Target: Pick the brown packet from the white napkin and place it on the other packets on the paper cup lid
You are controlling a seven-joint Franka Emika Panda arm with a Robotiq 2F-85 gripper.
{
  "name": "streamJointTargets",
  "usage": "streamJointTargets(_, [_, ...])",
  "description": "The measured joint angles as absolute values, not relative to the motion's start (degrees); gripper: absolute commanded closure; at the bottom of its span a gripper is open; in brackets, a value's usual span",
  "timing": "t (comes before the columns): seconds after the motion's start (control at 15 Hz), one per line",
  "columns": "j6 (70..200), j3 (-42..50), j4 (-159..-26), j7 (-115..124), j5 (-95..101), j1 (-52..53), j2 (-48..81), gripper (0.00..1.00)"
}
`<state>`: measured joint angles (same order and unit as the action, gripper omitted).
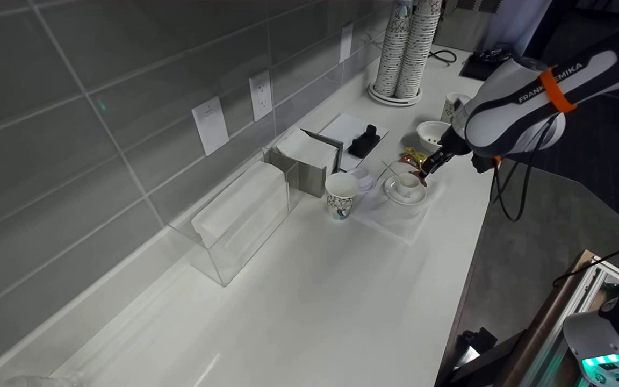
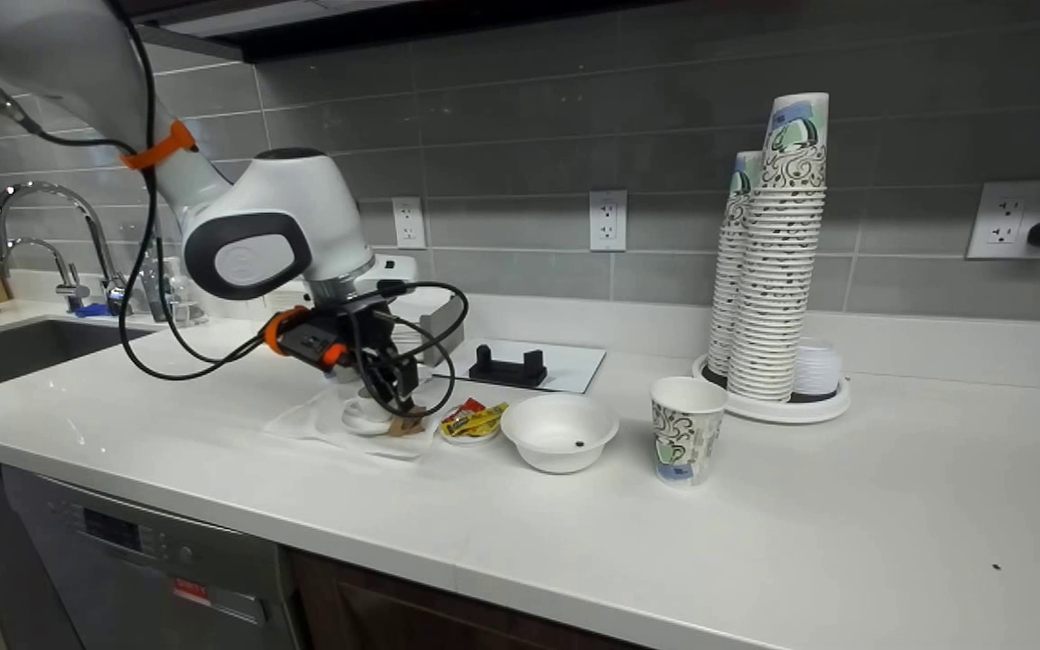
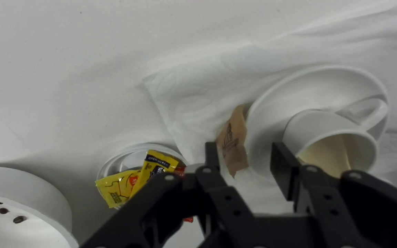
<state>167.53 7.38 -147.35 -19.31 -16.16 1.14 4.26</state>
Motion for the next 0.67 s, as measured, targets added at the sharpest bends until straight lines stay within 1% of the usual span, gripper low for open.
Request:
streamJointTargets(0.07, [167.7, 7.3, -147.4, -19.3, -16.3, 1.1, 4.3, 0.66])
streamJointTargets(0.13, [167.9, 7.3, -147.4, -19.3, -16.3, 1.1, 4.4, 0.68])
streamJointTargets(0.33, [168.5, 7.2, -147.4, -19.3, -16.4, 1.1, 4.6, 0.67])
streamJointTargets(0.4, [168.7, 7.2, -147.3, -19.3, -16.4, 1.1, 4.7, 0.70])
streamJointTargets(0.6, [168.9, 7.2, -147.3, -19.3, -16.6, 1.1, 5.1, 0.91])
streamJointTargets(0.67, [169.0, 7.2, -147.3, -19.3, -16.7, 1.1, 5.2, 1.00])
